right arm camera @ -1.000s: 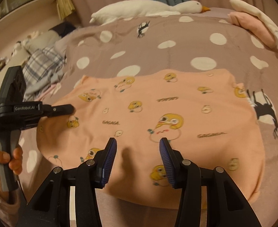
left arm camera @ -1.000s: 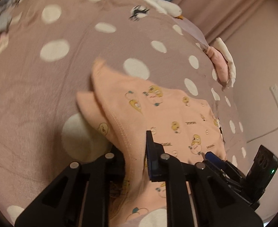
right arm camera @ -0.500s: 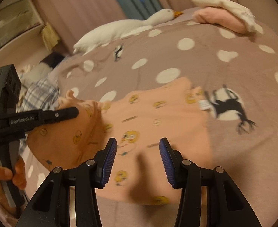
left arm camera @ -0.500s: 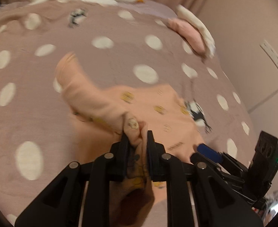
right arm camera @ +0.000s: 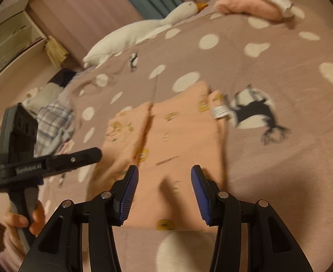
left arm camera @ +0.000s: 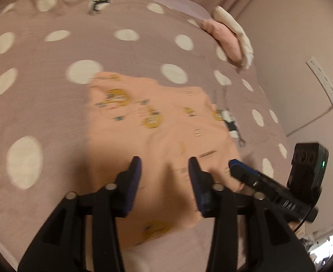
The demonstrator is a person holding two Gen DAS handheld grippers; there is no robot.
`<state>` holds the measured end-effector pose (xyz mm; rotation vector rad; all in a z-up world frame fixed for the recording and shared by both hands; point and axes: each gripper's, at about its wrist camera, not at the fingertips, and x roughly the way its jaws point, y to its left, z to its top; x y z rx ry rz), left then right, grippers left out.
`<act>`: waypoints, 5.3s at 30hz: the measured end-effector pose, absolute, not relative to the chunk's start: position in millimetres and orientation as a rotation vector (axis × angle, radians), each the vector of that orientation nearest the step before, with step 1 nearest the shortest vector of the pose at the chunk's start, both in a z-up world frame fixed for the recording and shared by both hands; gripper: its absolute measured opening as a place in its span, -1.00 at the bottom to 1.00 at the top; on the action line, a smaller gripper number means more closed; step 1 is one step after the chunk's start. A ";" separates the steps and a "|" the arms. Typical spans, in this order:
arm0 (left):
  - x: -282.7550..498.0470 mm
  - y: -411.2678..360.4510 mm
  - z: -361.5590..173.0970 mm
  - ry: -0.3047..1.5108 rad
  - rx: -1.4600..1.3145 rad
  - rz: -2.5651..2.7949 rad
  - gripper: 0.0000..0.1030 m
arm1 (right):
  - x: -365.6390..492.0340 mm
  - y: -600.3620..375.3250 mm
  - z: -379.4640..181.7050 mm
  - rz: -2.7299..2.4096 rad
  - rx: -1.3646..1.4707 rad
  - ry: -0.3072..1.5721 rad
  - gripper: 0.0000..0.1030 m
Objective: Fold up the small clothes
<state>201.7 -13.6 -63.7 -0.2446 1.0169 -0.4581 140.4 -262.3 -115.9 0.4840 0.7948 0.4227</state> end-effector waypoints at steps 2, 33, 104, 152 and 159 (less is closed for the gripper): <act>192.6 2.3 -68.5 1.016 -0.250 -0.423 -0.12 | 147.0 -254.4 -117.1 0.470 0.501 0.816 0.00; 152.7 65.3 -97.5 1.050 -0.420 -0.359 -0.01 | 221.6 -215.2 -109.0 0.568 0.581 0.862 -0.84; 183.0 -78.5 -111.9 1.008 -0.025 -0.504 -0.56 | 222.5 -264.4 -122.1 0.265 0.331 0.879 -0.80; 193.7 -80.9 -95.8 0.976 -0.103 -0.484 -0.28 | 116.9 -253.3 -135.8 0.339 0.244 0.796 -0.79; 238.8 -90.2 -105.3 0.996 -0.076 -0.441 -0.28 | 117.3 -252.9 -137.2 0.339 0.243 0.788 -0.79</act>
